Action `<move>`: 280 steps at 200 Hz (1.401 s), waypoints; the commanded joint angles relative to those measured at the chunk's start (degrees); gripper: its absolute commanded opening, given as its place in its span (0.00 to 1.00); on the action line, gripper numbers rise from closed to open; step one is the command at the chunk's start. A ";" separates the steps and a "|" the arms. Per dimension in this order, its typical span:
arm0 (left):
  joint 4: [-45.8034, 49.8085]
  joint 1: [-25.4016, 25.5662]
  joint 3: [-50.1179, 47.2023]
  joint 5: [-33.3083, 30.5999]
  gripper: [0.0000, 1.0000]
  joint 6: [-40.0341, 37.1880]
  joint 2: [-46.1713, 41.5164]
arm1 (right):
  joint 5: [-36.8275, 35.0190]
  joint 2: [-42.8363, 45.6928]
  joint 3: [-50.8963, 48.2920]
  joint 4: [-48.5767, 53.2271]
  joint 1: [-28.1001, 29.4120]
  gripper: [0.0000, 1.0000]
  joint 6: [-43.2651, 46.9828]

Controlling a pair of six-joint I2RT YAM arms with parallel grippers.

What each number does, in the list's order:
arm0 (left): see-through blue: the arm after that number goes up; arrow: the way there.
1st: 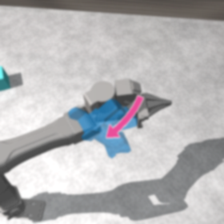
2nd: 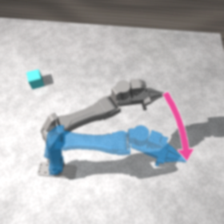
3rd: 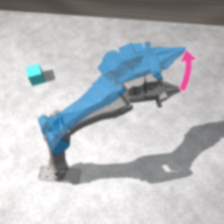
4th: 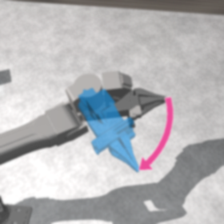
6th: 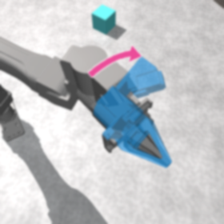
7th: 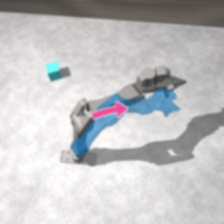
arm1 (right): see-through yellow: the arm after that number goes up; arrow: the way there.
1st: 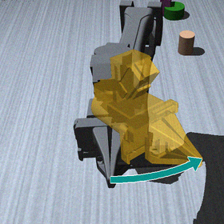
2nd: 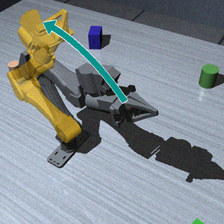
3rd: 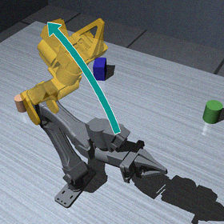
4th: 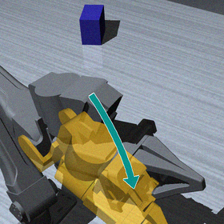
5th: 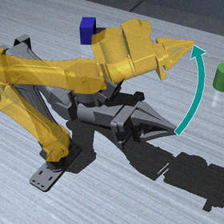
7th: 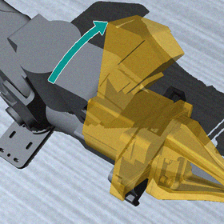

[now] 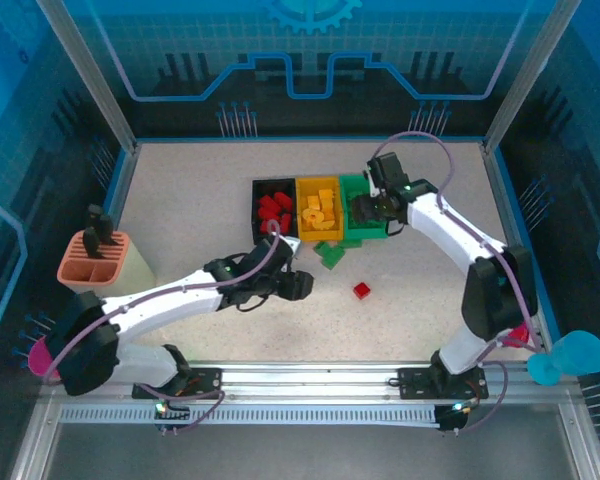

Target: Sort the legos into containers by color

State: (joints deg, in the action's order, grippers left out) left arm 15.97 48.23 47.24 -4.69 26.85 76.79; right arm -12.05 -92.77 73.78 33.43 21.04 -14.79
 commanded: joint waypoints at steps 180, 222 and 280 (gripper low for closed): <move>15.42 1.20 32.32 -8.59 0.64 -4.47 36.16 | 4.58 20.50 -21.02 -7.98 -1.26 0.71 -2.97; 15.55 -0.14 34.43 -7.98 0.64 -5.56 39.13 | 5.36 22.26 -22.51 -8.54 -2.23 0.71 -2.97; 15.44 -0.68 38.17 -6.56 0.64 -6.90 42.26 | 5.93 23.61 -23.07 -8.95 -2.75 0.70 -3.31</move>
State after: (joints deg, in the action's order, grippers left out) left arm 29.98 47.83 82.67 -11.77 21.85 117.64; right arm -6.94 -70.78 51.40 25.36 19.05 -17.17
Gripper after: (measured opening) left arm 0.639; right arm 0.702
